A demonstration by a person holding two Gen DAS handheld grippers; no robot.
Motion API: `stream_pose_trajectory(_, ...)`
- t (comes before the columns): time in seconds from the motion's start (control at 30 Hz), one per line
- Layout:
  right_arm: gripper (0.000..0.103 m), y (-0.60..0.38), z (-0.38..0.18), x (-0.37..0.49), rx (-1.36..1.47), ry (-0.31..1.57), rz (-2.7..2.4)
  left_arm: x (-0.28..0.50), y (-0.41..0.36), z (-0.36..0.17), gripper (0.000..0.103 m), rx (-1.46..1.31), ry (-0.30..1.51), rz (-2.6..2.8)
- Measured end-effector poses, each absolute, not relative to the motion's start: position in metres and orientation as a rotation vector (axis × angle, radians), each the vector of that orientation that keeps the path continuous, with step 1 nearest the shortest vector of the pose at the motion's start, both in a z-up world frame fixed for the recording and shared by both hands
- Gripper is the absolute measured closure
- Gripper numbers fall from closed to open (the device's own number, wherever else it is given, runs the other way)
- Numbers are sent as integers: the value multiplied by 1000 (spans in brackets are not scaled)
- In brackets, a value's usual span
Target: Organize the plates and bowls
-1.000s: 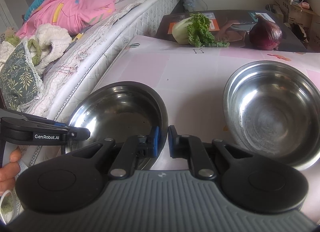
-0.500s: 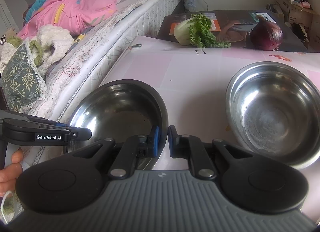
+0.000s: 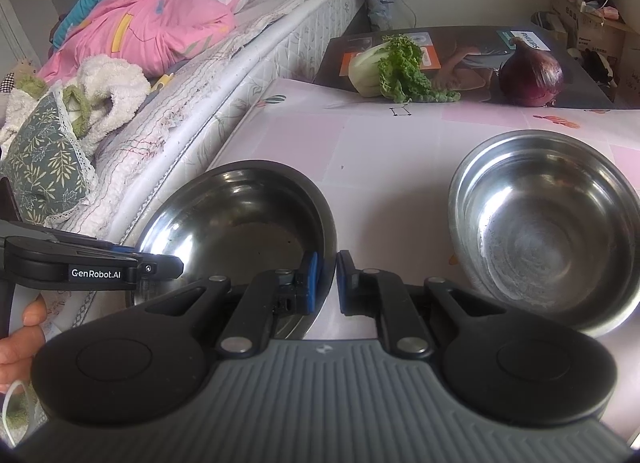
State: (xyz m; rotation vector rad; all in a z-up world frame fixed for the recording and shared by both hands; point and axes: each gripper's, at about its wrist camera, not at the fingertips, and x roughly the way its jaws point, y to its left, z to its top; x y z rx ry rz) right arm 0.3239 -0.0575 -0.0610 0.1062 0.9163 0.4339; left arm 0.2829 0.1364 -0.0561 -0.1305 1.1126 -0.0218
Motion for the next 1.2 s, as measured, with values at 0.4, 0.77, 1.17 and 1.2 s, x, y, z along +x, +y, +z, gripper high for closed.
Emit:
stream_pose_trajectory(0.4, 93, -64, -51, 318, 113, 898, 432, 278, 131, -45, 82, -122, 1091, -28)
stream_pose_trajectory(0.77, 93, -72, -29, 302, 124, 866, 435, 265, 124, -22, 82, -112, 1053, -29)
stream_pose_trajectory(1.17, 93, -103, -6, 275, 157, 830, 419, 247, 95, 6, 82, -95, 1022, -55)
stream_pose_trajectory(1.2, 93, -108, -4, 273, 161, 828, 416, 245, 92, 8, 82, -94, 1021, -58)
